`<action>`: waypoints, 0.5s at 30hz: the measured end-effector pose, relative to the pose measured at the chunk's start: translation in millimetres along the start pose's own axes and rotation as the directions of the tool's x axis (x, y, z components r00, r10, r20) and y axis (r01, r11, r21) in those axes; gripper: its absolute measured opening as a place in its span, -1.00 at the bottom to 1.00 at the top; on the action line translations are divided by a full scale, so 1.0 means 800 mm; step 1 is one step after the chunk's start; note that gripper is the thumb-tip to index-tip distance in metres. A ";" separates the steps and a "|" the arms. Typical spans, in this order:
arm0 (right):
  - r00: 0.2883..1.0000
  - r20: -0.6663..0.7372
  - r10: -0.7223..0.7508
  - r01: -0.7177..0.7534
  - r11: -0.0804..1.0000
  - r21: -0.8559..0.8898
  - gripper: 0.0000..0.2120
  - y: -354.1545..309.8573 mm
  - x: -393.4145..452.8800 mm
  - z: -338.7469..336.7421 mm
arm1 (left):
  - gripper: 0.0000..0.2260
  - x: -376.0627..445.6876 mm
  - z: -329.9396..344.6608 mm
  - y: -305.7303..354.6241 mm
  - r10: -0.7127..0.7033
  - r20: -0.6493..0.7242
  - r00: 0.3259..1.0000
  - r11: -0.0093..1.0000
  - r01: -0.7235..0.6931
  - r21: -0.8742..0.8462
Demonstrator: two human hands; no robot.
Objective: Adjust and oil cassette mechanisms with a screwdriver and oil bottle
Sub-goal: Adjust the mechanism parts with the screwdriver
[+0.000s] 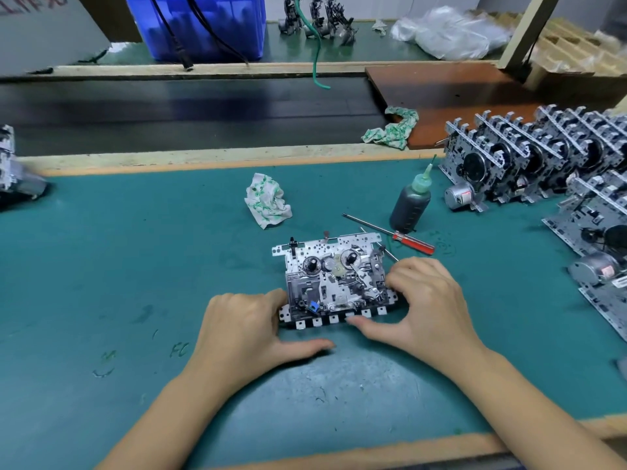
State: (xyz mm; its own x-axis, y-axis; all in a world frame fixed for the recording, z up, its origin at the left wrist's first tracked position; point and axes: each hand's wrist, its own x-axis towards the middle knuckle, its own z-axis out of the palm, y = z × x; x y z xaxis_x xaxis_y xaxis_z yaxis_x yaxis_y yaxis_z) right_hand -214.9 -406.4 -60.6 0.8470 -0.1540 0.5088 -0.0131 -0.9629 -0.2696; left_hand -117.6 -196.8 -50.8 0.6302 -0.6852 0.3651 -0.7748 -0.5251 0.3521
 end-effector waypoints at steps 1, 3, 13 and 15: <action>0.999 0.030 -0.032 0.031 0.999 0.020 -0.49 0.002 0.000 -0.002 | -0.46 -0.001 0.000 -0.001 -0.016 0.014 1.000 1.000 0.016 0.010; 0.990 0.086 -0.109 0.105 0.993 0.050 -0.52 0.007 0.000 -0.004 | -0.50 -0.005 -0.001 -0.006 -0.008 0.023 1.000 1.000 0.009 -0.018; 0.988 0.110 -0.112 0.096 0.985 0.141 -0.49 0.007 0.000 -0.002 | -0.45 -0.003 0.000 -0.013 -0.006 -0.108 0.994 0.992 0.020 0.126; 0.987 0.109 -0.117 0.100 0.984 0.144 -0.49 0.006 0.000 -0.002 | -0.46 -0.002 -0.001 -0.016 0.013 -0.087 0.996 0.994 -0.004 0.108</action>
State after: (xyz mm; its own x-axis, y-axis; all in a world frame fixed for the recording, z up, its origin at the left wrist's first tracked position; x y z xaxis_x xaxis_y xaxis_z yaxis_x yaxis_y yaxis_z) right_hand -215.9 -411.1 -60.8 0.8957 -0.0153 0.4443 0.1489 -0.9314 -0.3322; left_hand -108.3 -188.7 -55.2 0.6220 -0.6457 0.4430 -0.7779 -0.5742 0.2554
